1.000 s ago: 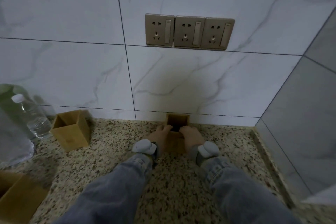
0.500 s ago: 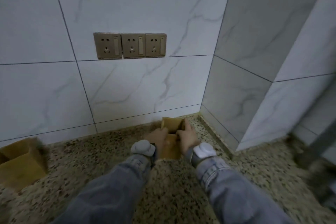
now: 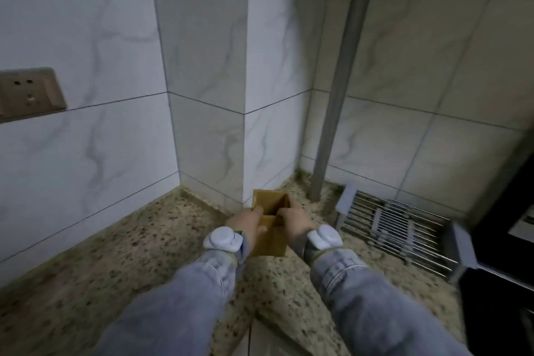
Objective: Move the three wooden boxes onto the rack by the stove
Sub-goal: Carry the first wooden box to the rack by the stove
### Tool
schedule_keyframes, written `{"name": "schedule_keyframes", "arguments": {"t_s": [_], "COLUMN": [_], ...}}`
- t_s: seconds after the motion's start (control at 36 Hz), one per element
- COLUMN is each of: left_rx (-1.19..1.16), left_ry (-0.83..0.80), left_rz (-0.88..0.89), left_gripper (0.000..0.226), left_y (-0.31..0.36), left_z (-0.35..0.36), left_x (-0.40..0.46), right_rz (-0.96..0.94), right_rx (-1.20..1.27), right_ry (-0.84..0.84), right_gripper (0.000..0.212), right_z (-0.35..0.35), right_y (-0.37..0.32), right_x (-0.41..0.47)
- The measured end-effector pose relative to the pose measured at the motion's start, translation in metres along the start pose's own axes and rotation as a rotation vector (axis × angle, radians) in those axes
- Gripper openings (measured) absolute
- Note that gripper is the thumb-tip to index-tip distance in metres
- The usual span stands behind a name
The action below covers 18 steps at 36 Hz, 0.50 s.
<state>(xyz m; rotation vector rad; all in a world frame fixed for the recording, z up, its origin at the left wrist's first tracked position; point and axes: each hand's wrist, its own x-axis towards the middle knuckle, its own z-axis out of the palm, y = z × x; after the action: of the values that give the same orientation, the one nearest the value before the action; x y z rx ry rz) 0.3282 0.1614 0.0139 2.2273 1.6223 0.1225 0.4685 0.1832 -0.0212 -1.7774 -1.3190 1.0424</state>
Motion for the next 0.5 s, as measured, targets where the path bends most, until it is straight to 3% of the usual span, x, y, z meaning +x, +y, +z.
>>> {"name": "schedule_keyframes", "arguments": {"t_s": [0.28,0.5], "left_rx": [0.068,0.121], "left_ry": [-0.011,-0.009], "left_rz": [0.261,0.356], "left_gripper": [0.024,0.024], "left_y": [0.111,0.167], "left_z": [0.030,0.046], "left_x": [0.063,0.099], "right_rz": [-0.005,-0.002], "right_rx": [-0.439,-0.502], "right_ry": [0.196,0.258], "right_gripper": [0.037,0.036], "right_z": [-0.122,-0.180], "right_y": [0.043,0.079], "right_x": [-0.013,0.009]}}
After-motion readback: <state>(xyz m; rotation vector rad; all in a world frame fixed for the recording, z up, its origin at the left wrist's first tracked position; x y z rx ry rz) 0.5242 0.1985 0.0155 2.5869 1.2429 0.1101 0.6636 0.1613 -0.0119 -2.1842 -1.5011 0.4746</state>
